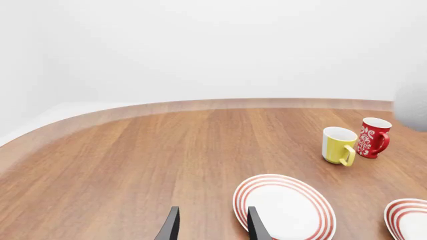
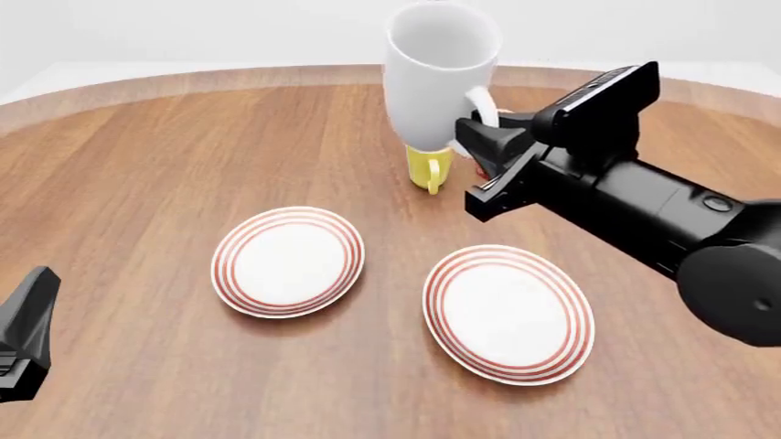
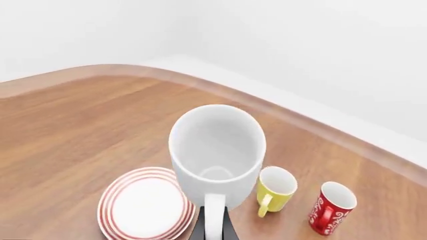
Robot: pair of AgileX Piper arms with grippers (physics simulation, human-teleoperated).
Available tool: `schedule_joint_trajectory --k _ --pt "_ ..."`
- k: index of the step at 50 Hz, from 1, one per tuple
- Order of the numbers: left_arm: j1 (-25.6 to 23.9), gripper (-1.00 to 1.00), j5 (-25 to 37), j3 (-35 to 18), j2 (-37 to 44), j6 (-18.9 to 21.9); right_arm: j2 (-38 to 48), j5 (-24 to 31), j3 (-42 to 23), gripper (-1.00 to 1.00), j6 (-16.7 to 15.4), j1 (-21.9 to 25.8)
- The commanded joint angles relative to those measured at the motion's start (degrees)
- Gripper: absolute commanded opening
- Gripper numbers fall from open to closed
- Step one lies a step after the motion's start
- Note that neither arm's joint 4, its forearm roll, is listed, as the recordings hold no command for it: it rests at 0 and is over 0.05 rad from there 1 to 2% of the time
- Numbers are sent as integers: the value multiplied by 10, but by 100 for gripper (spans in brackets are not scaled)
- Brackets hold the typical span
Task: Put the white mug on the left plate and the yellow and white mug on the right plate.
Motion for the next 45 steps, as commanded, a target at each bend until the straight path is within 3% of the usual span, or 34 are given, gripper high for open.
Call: schedule_joint_trajectory --k 1,45 --pt "0 100 0 0 0 0 29 -11 -18 -100 5 19" --pt "0 100 0 0 0 0 149 -47 -60 -100 29 75"
